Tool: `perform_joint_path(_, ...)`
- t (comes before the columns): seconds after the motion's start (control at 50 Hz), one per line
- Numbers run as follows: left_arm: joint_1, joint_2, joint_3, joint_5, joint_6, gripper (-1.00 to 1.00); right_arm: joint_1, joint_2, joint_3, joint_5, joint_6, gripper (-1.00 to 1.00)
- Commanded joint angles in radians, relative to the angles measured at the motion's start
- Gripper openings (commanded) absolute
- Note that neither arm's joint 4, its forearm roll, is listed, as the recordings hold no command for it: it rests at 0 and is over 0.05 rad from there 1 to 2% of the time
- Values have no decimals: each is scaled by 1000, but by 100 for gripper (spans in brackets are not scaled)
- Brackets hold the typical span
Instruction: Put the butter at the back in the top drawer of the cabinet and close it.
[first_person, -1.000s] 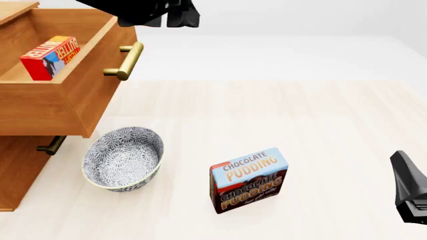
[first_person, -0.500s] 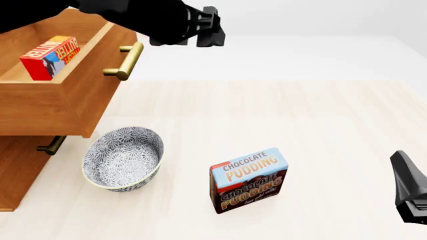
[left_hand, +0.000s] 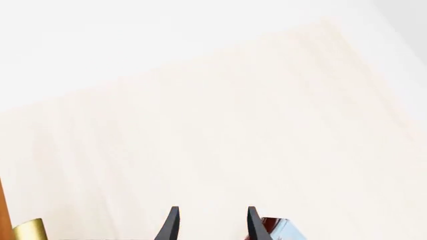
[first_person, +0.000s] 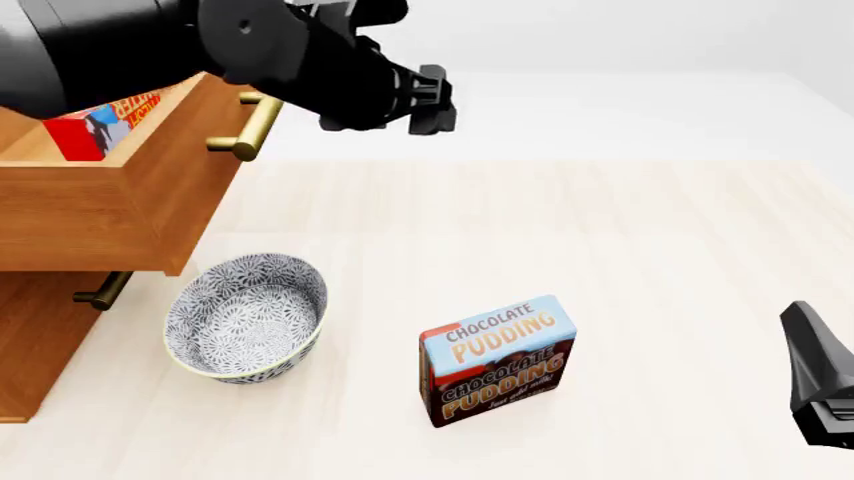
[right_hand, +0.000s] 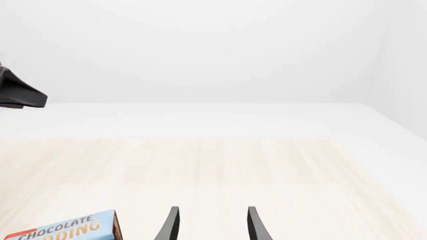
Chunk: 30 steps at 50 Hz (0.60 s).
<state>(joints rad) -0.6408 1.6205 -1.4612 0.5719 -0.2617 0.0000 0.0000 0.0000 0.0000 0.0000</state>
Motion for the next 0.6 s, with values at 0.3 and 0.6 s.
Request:
perform_joint_path(0.3, 57, 38, 48, -42, 6, 100, 0, 0, 0, 0, 0, 100)
perform_joint_path(0.6, 103, 33, 65, -46, 29, 100, 0, 0, 0, 0, 0, 100)
